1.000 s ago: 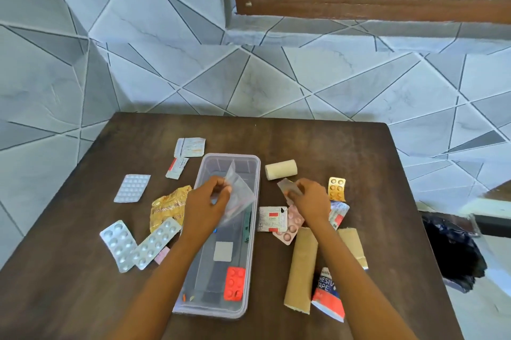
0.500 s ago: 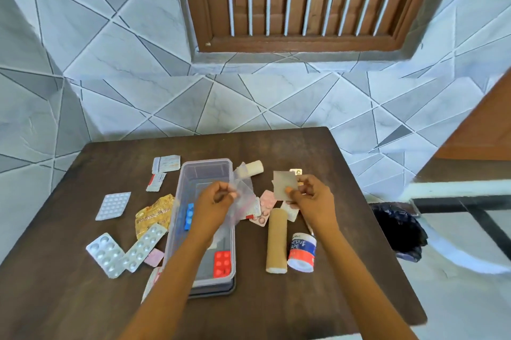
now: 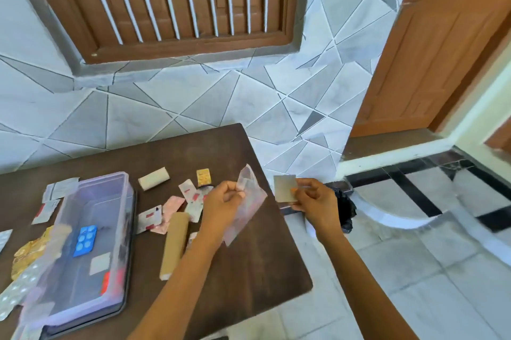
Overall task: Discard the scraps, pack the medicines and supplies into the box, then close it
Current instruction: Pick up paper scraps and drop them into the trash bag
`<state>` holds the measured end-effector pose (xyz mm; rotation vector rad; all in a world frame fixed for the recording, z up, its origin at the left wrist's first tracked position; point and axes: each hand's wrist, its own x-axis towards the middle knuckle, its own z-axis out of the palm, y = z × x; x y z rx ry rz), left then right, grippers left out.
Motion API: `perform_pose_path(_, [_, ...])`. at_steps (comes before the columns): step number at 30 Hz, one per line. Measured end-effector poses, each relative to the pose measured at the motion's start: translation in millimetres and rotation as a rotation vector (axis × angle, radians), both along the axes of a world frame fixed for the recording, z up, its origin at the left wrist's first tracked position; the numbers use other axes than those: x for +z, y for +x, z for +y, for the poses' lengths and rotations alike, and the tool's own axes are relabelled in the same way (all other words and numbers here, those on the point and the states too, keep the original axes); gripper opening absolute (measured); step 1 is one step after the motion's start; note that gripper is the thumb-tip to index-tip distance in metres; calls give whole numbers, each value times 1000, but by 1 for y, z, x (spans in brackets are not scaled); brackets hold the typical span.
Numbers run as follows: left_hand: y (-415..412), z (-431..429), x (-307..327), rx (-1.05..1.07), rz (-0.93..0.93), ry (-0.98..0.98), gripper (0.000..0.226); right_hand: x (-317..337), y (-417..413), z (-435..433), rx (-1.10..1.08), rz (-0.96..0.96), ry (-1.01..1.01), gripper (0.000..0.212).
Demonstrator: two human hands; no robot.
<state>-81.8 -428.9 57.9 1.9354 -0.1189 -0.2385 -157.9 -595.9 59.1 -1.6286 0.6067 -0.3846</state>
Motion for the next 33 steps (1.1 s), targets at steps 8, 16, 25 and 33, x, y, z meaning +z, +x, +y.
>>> perform_pose_path(8, [-26,-173,-8,-73,121,-139,29,-20,-27,-173,-119,26,37,16])
perform_pose_path(16, [11,-289,-40,-79,153,-58,18,-53,-1,-281,-153,107,-6,20])
perform_pose_path(25, [106,-406,-127,-44,313,15,22,-137,102,-392,-154,334,-10,25])
perform_pose_path(33, [193,-490,-246,-99,407,357,17,-255,191,-473,-94,618,-42,23])
